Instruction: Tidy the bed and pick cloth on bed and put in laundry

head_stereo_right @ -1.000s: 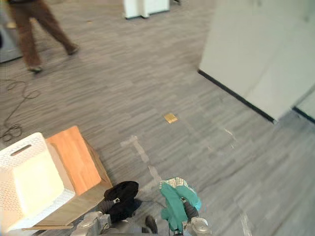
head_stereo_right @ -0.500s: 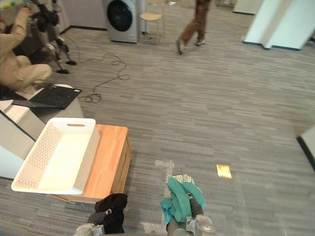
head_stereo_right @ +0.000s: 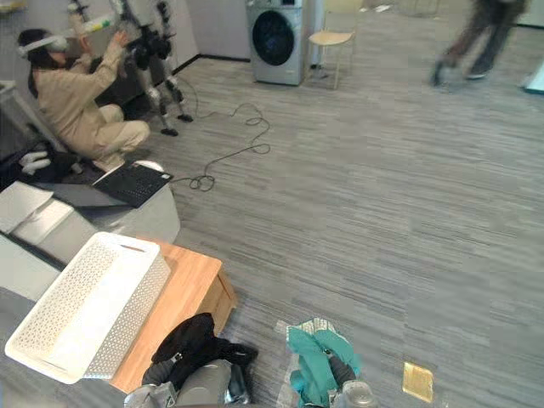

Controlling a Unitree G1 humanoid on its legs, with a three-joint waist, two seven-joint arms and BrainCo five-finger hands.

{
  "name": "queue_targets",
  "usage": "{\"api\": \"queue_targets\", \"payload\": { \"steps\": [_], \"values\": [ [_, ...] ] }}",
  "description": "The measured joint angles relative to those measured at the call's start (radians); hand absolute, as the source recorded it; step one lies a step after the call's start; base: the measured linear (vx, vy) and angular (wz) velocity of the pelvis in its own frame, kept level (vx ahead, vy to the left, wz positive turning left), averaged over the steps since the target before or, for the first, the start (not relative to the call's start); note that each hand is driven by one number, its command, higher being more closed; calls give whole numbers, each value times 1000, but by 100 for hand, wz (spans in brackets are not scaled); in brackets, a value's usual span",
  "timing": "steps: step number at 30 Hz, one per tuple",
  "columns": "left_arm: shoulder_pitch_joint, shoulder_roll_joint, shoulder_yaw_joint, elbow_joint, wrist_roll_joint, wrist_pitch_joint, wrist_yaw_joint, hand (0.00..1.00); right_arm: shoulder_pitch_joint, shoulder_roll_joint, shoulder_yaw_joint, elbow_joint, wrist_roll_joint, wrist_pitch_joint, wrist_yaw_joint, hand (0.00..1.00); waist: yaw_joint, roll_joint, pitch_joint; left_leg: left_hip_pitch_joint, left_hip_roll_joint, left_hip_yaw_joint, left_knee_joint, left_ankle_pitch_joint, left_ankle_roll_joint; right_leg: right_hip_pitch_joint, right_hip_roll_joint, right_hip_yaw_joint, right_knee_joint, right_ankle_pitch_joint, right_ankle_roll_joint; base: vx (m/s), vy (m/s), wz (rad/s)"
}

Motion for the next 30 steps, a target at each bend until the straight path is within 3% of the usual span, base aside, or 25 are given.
{"api": "queue_targets", "payload": {
  "steps": [1, 2, 3, 4, 6, 7, 8, 9, 11, 13, 14, 15, 16, 18, 20, 21, 23, 27, 30],
  "values": [
    [4, 0, -4, -6, 4, 16, -4, 100, 2, -7, -6, -1, -10, 2, -8, 100, 6, -1, -14, 0, -61, -17, -88, 30, 67, 6, 16, -53, 18, -18, 30, 432, -21, 186],
    [4, -1, 0, -8, -6, 22, -4, 100, 1, -5, -10, -1, -21, 5, -13, 100, 11, -12, -21, 3, -86, -59, -122, 61, 150, 9, 15, -68, 37, -34, 51, 448, -61, 163],
    [1, 4, 22, -14, -9, 41, 2, 100, -3, -1, -11, -3, -49, 14, -14, 100, 24, -26, -28, 33, -116, -112, -160, 82, 213, -5, -18, -84, 146, -75, 87, 487, -81, 135],
    [2, 6, 20, -14, -4, 56, 2, 100, -16, -5, -12, -7, -76, 24, -12, 100, 31, -23, -28, 58, -124, -173, -174, 87, 201, -69, -64, -63, 375, -85, 103, 509, -71, 135],
    [2, 17, 17, -7, -5, 67, 1, 100, -37, 0, -9, -8, -96, 26, -12, 100, 30, -29, -24, 123, -126, -274, -167, 80, 184, -134, -113, 26, 621, -85, 107, 597, -65, 123],
    [2, 27, 3, -5, -5, 70, 2, 100, -38, 3, -5, -15, -105, 26, -11, 100, 30, -24, -20, 152, -122, -317, -166, 80, 184, -139, -115, 43, 668, -95, 90, 642, -134, 165],
    [3, 35, -44, -5, -5, 76, -1, 100, -38, 3, 4, -34, -105, 19, -3, 100, 21, 4, -6, 227, -85, -421, -163, 78, 168, -151, -100, 85, 709, -122, 45, 496, -178, 153],
    [5, 35, -57, -2, -5, 79, -5, 100, -37, -1, 14, -49, -103, 14, -1, 100, 12, 26, 2, 261, -53, -484, -159, 75, 147, -175, -72, 133, 691, -134, 24, 382, -147, 160],
    [5, 38, -87, 9, 1, 81, -10, 100, -32, 1, 26, -83, -78, 7, 5, 100, -9, 40, 4, 277, -24, -616, -145, 75, 138, -253, -38, 280, 597, -137, 20, 389, -282, 199],
    [0, 51, -94, 14, 17, 80, -32, 100, -21, -3, 26, -101, -25, 9, 5, 100, -30, 8, 4, 280, -36, -738, -142, 51, 71, -310, -64, 442, 493, -107, 73, 385, -372, 237],
    [-1, 66, -84, 8, 13, 77, -44, 100, -4, 9, 25, -96, 4, 11, 0, 100, -23, -54, 7, 284, -84, -802, -137, 27, 26, -326, -127, 518, 370, -16, 121, 336, -441, 176],
    [-6, 94, -59, -13, 9, 60, -41, 100, 5, 36, 32, -67, 20, 13, -2, 100, 9, -119, 10, 292, -127, -834, -137, 13, -2, -338, -183, 541, 334, 43, 95, 319, -480, 140],
    [-7, 88, -39, 0, 3, 57, -35, 100, -6, 32, 40, -48, 28, 19, 1, 100, 16, -107, 4, 295, -109, -842, -135, 10, -9, -325, -175, 532, 329, 42, 91, 214, -420, 46],
    [42, 50, 12, 3, -11, 36, -24, 100, -23, 29, 59, -46, 56, 20, 13, 100, 26, -54, -28, 274, -50, -805, -136, -1, -42, -292, -131, 497, 239, 58, 60, 132, -238, 10],
    [69, 33, 18, 5, -15, 32, -26, 100, -9, 32, 62, -45, 92, 23, 21, 100, -22, -14, -46, 240, 9, -621, -113, -2, -54, -249, -126, 399, 178, 85, 52, 151, -153, 98],
    [78, 25, 27, 4, -10, 18, -27, 100, 13, 31, 61, -43, 101, 32, 22, 100, -21, -10, -48, 241, 35, -537, -116, 0, -62, -233, -130, 357, 171, 85, 52, 145, -142, 117],
    [80, 20, 42, 4, 13, -2, -26, 100, 22, 30, 46, -44, 147, 40, 22, 100, -20, -15, -47, 243, 63, -459, -120, 18, -88, -211, -137, 303, 159, 85, 52, 100, -62, 80],
    [104, 43, 34, 6, 17, -31, -20, 100, 32, 27, -22, -41, 201, 56, 23, 100, -23, -33, -55, 242, 35, -459, -133, 25, -80, -198, -174, 262, 169, 78, 62, 42, 71, 37],
    [112, 67, 39, 11, 44, -41, -20, 100, 72, 34, -79, -35, 201, 67, 28, 100, -48, -77, -72, 245, -3, -460, -162, 14, -86, -197, -234, 219, 199, 62, 86, 40, 161, 54]
  ]
}}
